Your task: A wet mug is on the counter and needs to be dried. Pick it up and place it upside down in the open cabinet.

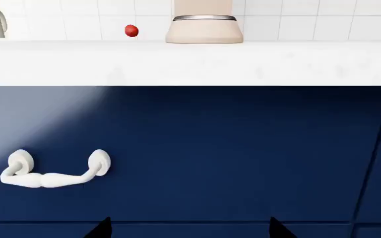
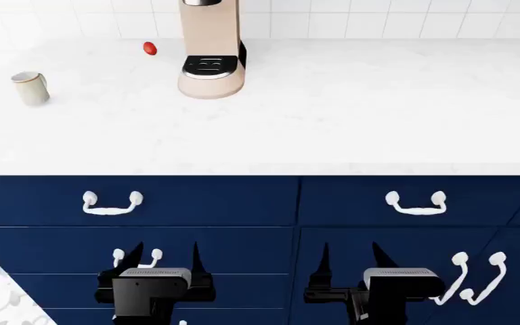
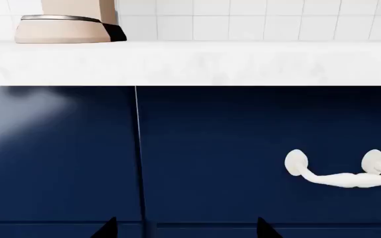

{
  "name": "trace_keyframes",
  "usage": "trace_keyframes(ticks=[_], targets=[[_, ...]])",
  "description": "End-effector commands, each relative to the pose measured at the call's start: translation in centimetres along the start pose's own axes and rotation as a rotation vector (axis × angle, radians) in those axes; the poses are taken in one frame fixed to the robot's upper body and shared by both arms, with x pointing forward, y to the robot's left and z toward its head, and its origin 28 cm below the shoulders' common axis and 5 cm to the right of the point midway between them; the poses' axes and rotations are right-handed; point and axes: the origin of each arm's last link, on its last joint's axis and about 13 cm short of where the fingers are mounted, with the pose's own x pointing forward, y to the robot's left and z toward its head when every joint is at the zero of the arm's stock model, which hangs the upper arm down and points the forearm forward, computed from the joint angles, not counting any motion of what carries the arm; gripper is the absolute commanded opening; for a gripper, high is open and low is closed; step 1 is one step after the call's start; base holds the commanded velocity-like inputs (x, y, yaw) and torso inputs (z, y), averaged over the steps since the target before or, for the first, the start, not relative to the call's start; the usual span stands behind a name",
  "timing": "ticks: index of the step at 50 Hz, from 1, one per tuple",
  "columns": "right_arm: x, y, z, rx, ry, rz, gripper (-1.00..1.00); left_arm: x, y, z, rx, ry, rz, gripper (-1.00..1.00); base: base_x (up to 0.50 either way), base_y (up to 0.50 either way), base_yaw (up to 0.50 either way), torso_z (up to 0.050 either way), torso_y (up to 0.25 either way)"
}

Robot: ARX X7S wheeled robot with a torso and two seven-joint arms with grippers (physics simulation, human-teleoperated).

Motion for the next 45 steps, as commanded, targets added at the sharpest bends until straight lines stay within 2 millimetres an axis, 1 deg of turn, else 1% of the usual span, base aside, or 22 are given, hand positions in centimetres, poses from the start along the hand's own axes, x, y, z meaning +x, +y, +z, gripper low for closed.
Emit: trace_keyframes(ticks=[1,11,45], targets=[[-0.01,0.02,0.08,-0.003,-0.006,-0.002,1.00,-0.01,0.01,0.01,-0.003,-0.001,0.002,1.00,0.00,0.00,0.00,0.000,0.000],[-0.06,-0.04,0.43,-0.019,-0.028,-0.016,1.00,-0.38,0.00,0.24,-0.013,-0.029,-0.002,1.00,0.00,0.00,0.00,0.000,0.000],[-0.28,0.04,0.45,-0.037,-0.035,-0.010,1.00,-0.55,0.03,0.40,-0.009,-0.053,0.003,1.00,0.00,0.50,0.00,0.000,0.000]])
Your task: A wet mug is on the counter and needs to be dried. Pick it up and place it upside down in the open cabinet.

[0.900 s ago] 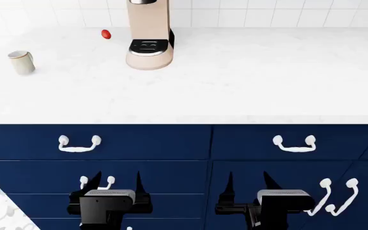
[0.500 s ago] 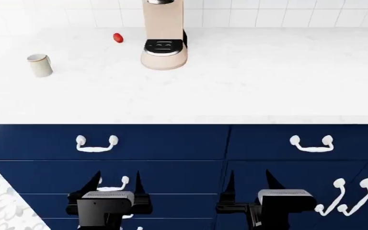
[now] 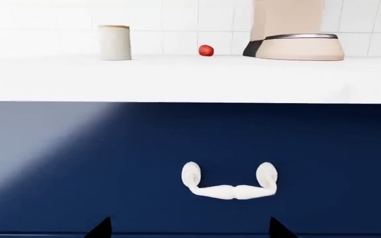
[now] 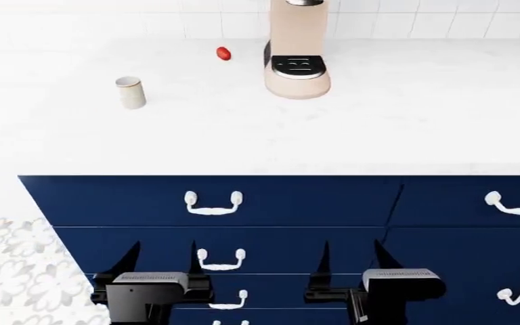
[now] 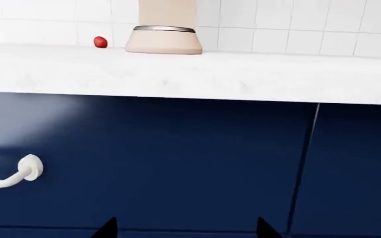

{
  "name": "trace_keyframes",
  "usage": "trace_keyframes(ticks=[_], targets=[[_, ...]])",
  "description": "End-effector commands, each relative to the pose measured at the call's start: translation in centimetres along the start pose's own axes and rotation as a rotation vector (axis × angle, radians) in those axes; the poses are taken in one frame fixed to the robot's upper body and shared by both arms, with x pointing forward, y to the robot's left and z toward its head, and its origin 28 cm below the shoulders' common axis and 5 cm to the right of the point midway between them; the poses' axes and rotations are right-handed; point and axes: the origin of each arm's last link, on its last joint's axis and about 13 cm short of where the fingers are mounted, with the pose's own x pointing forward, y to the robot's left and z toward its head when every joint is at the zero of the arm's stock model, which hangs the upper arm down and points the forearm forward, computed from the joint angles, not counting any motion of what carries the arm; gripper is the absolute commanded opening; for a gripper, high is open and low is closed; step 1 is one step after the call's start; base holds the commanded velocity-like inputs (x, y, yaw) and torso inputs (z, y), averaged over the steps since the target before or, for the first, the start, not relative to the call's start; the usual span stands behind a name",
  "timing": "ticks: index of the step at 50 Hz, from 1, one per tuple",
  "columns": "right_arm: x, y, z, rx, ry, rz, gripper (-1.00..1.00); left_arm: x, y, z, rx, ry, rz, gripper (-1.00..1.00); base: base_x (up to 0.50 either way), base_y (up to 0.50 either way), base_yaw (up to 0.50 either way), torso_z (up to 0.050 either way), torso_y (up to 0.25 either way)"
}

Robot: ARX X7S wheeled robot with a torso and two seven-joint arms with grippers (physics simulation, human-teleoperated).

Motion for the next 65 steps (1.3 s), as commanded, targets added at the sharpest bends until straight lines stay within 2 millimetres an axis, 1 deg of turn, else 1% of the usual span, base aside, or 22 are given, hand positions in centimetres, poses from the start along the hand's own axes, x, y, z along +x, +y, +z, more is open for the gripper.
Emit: trace_keyframes(ticks=[1,6,11,16,23,26,31,35,40,43,65], targets=[[-0.1,0.0,0.1,-0.002,-0.006,-0.005,1.00,0.0,0.0,0.1,-0.001,-0.005,0.005,1.00,0.00,0.50,0.00,0.000,0.000],[-0.2,-0.1,0.7,0.003,-0.013,-0.011,1.00,-0.2,0.1,0.6,0.001,-0.028,0.015,1.00,0.00,0.02,0.00,0.037,0.000],[-0.6,-0.3,2.6,0.005,-0.042,-0.020,1.00,-0.6,0.2,2.2,-0.002,-0.050,0.000,1.00,0.00,0.00,0.00,0.050,0.000],[-0.9,-0.5,5.0,0.009,-0.031,-0.015,1.00,-1.0,0.4,5.3,-0.014,-0.064,-0.006,1.00,0.00,0.00,0.00,0.050,0.000],[-1.0,-1.1,8.5,-0.020,-0.010,0.020,1.00,-1.2,0.3,10.0,-0.041,-0.060,-0.077,1.00,0.00,0.00,0.00,0.050,0.000],[-0.9,-1.2,9.8,-0.040,0.005,0.025,1.00,-0.9,0.4,11.5,-0.034,-0.057,-0.088,1.00,0.00,0.00,0.00,0.050,0.000],[-0.3,-1.3,11.7,-0.060,0.016,0.040,1.00,-0.2,0.6,12.9,-0.038,-0.008,-0.103,1.00,0.00,0.00,0.00,0.050,0.000],[-0.2,-1.2,12.4,-0.064,0.011,0.047,1.00,-0.3,0.5,13.5,-0.040,-0.001,-0.113,1.00,0.00,0.00,0.00,0.050,0.000],[-0.2,-1.2,12.6,-0.066,0.008,0.044,1.00,-0.3,0.6,13.9,-0.043,0.002,-0.116,1.00,0.02,0.00,0.00,0.050,0.000],[-0.3,-1.2,12.6,-0.068,0.005,0.054,1.00,-0.4,0.6,14.0,-0.036,-0.009,-0.107,1.00,0.46,0.00,0.00,0.050,0.000],[-0.5,-1.3,12.6,-0.058,-0.003,0.052,1.00,-0.8,0.6,14.1,-0.028,-0.030,-0.095,1.00,0.50,0.06,0.00,0.000,0.000]])
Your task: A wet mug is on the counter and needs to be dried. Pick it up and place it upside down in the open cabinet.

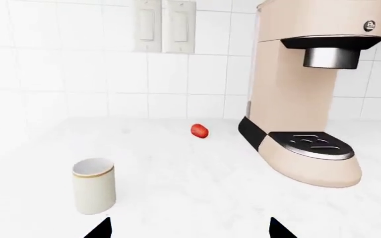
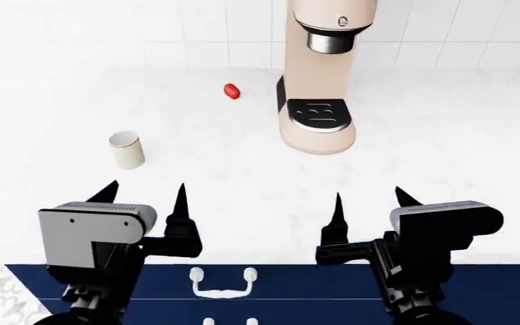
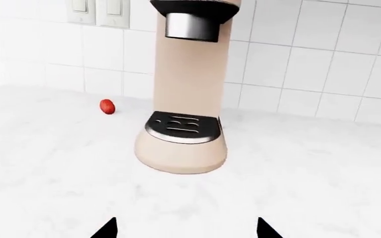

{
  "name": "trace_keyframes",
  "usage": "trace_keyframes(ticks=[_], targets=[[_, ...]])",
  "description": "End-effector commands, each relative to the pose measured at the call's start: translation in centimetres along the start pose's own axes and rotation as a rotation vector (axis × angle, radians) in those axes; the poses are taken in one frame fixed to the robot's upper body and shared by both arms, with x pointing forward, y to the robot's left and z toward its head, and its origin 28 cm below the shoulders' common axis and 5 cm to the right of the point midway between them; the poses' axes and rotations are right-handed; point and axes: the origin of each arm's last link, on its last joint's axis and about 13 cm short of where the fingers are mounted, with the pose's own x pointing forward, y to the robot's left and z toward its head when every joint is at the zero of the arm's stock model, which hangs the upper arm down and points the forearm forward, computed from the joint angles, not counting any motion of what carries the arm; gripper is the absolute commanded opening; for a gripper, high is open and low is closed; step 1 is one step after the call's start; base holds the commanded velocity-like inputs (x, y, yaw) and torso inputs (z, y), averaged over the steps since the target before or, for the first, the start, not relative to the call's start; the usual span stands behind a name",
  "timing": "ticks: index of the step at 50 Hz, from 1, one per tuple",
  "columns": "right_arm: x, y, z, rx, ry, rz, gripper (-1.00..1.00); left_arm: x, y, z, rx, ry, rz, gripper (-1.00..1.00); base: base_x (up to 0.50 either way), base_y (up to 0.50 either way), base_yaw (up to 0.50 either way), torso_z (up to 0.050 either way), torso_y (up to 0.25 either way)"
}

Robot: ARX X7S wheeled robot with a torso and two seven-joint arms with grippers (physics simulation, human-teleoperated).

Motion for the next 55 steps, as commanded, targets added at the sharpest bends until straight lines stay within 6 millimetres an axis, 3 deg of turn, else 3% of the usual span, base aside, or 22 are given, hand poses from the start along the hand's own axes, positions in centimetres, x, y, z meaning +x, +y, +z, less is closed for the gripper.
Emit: trace_keyframes(ticks=[1,17,43,55], targets=[[-0.1,-0.1,0.1,0.003,-0.003,0.000,1.00,-0.2,0.0,0.2,0.004,-0.004,-0.005,1.00,0.50,0.01,0.00,0.000,0.000],[-0.4,-0.1,0.0,0.012,-0.020,-0.015,1.00,-0.4,0.0,0.1,0.000,-0.017,-0.002,1.00,0.48,0.00,0.00,0.000,0.001],[-0.8,-0.1,0.1,0.009,-0.035,-0.011,1.00,-1.0,0.4,0.8,-0.004,-0.029,0.009,1.00,0.11,0.00,0.00,0.000,0.000],[-1.0,-0.1,0.0,0.008,-0.036,-0.007,1.00,-3.1,2.4,2.7,-0.020,-0.056,0.031,1.00,0.00,0.00,0.00,0.000,0.000]])
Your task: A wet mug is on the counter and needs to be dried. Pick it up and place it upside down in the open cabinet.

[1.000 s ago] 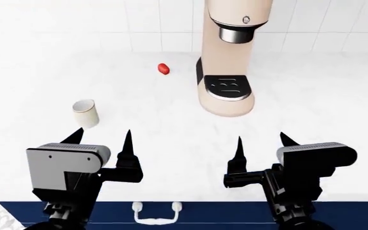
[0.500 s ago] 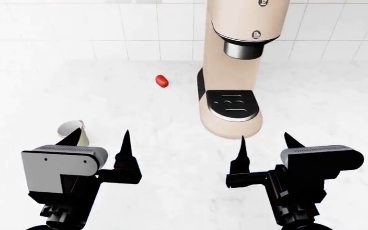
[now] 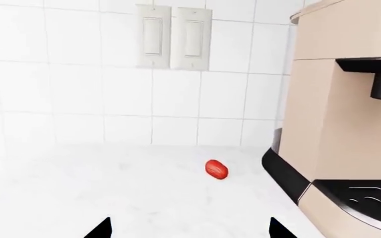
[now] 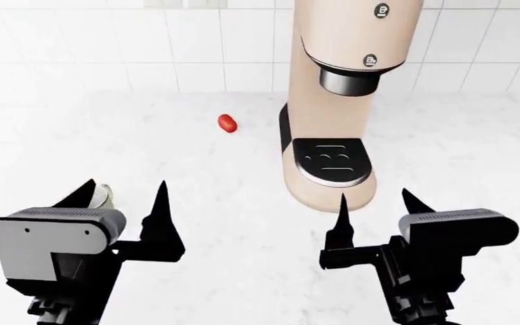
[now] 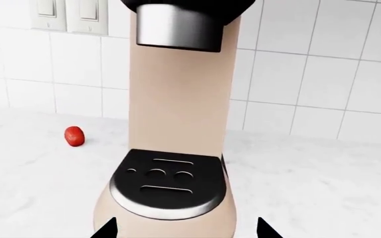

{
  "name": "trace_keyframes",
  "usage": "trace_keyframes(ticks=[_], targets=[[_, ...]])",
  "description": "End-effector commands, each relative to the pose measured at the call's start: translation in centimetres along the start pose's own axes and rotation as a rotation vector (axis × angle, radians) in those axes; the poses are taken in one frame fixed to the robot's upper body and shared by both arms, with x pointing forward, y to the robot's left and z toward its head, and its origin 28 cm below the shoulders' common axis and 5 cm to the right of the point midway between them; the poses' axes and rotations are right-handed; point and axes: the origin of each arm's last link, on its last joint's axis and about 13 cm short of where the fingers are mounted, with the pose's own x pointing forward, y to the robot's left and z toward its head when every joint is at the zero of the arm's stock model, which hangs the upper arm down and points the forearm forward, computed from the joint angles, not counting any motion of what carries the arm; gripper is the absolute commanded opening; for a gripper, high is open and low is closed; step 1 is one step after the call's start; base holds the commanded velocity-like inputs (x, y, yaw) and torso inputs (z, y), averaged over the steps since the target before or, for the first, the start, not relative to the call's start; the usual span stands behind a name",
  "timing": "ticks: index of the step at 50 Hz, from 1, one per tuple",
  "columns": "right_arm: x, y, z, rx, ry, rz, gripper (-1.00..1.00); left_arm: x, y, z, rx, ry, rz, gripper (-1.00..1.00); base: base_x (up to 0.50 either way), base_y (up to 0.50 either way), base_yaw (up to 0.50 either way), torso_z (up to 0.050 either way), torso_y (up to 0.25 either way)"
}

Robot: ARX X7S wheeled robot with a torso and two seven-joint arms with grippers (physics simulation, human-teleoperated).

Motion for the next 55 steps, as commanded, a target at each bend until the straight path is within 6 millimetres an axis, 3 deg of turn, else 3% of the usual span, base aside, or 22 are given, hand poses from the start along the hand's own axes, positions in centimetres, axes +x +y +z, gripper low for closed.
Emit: trace_keyframes(ticks=[1,10,27,55], targets=[[-0.2,0.0,-0.1,-0.005,-0.002,0.008,1.00,-1.4,1.8,1.4,-0.006,-0.013,0.027,1.00,0.00,0.00,0.00,0.000,0.000],[-0.4,0.3,-0.2,-0.020,-0.001,0.025,1.00,-2.1,4.3,1.8,-0.024,0.053,0.025,1.00,0.00,0.00,0.00,0.000,0.000],[-0.3,0.5,-0.1,-0.029,0.000,0.036,1.00,-2.2,7.3,1.2,0.043,0.215,0.003,1.00,0.00,0.00,0.00,0.000,0.000],[-0.4,0.5,-0.2,-0.030,0.001,0.033,1.00,-1.1,7.8,0.0,0.026,0.357,-0.052,1.00,0.00,0.00,0.00,0.000,0.000]])
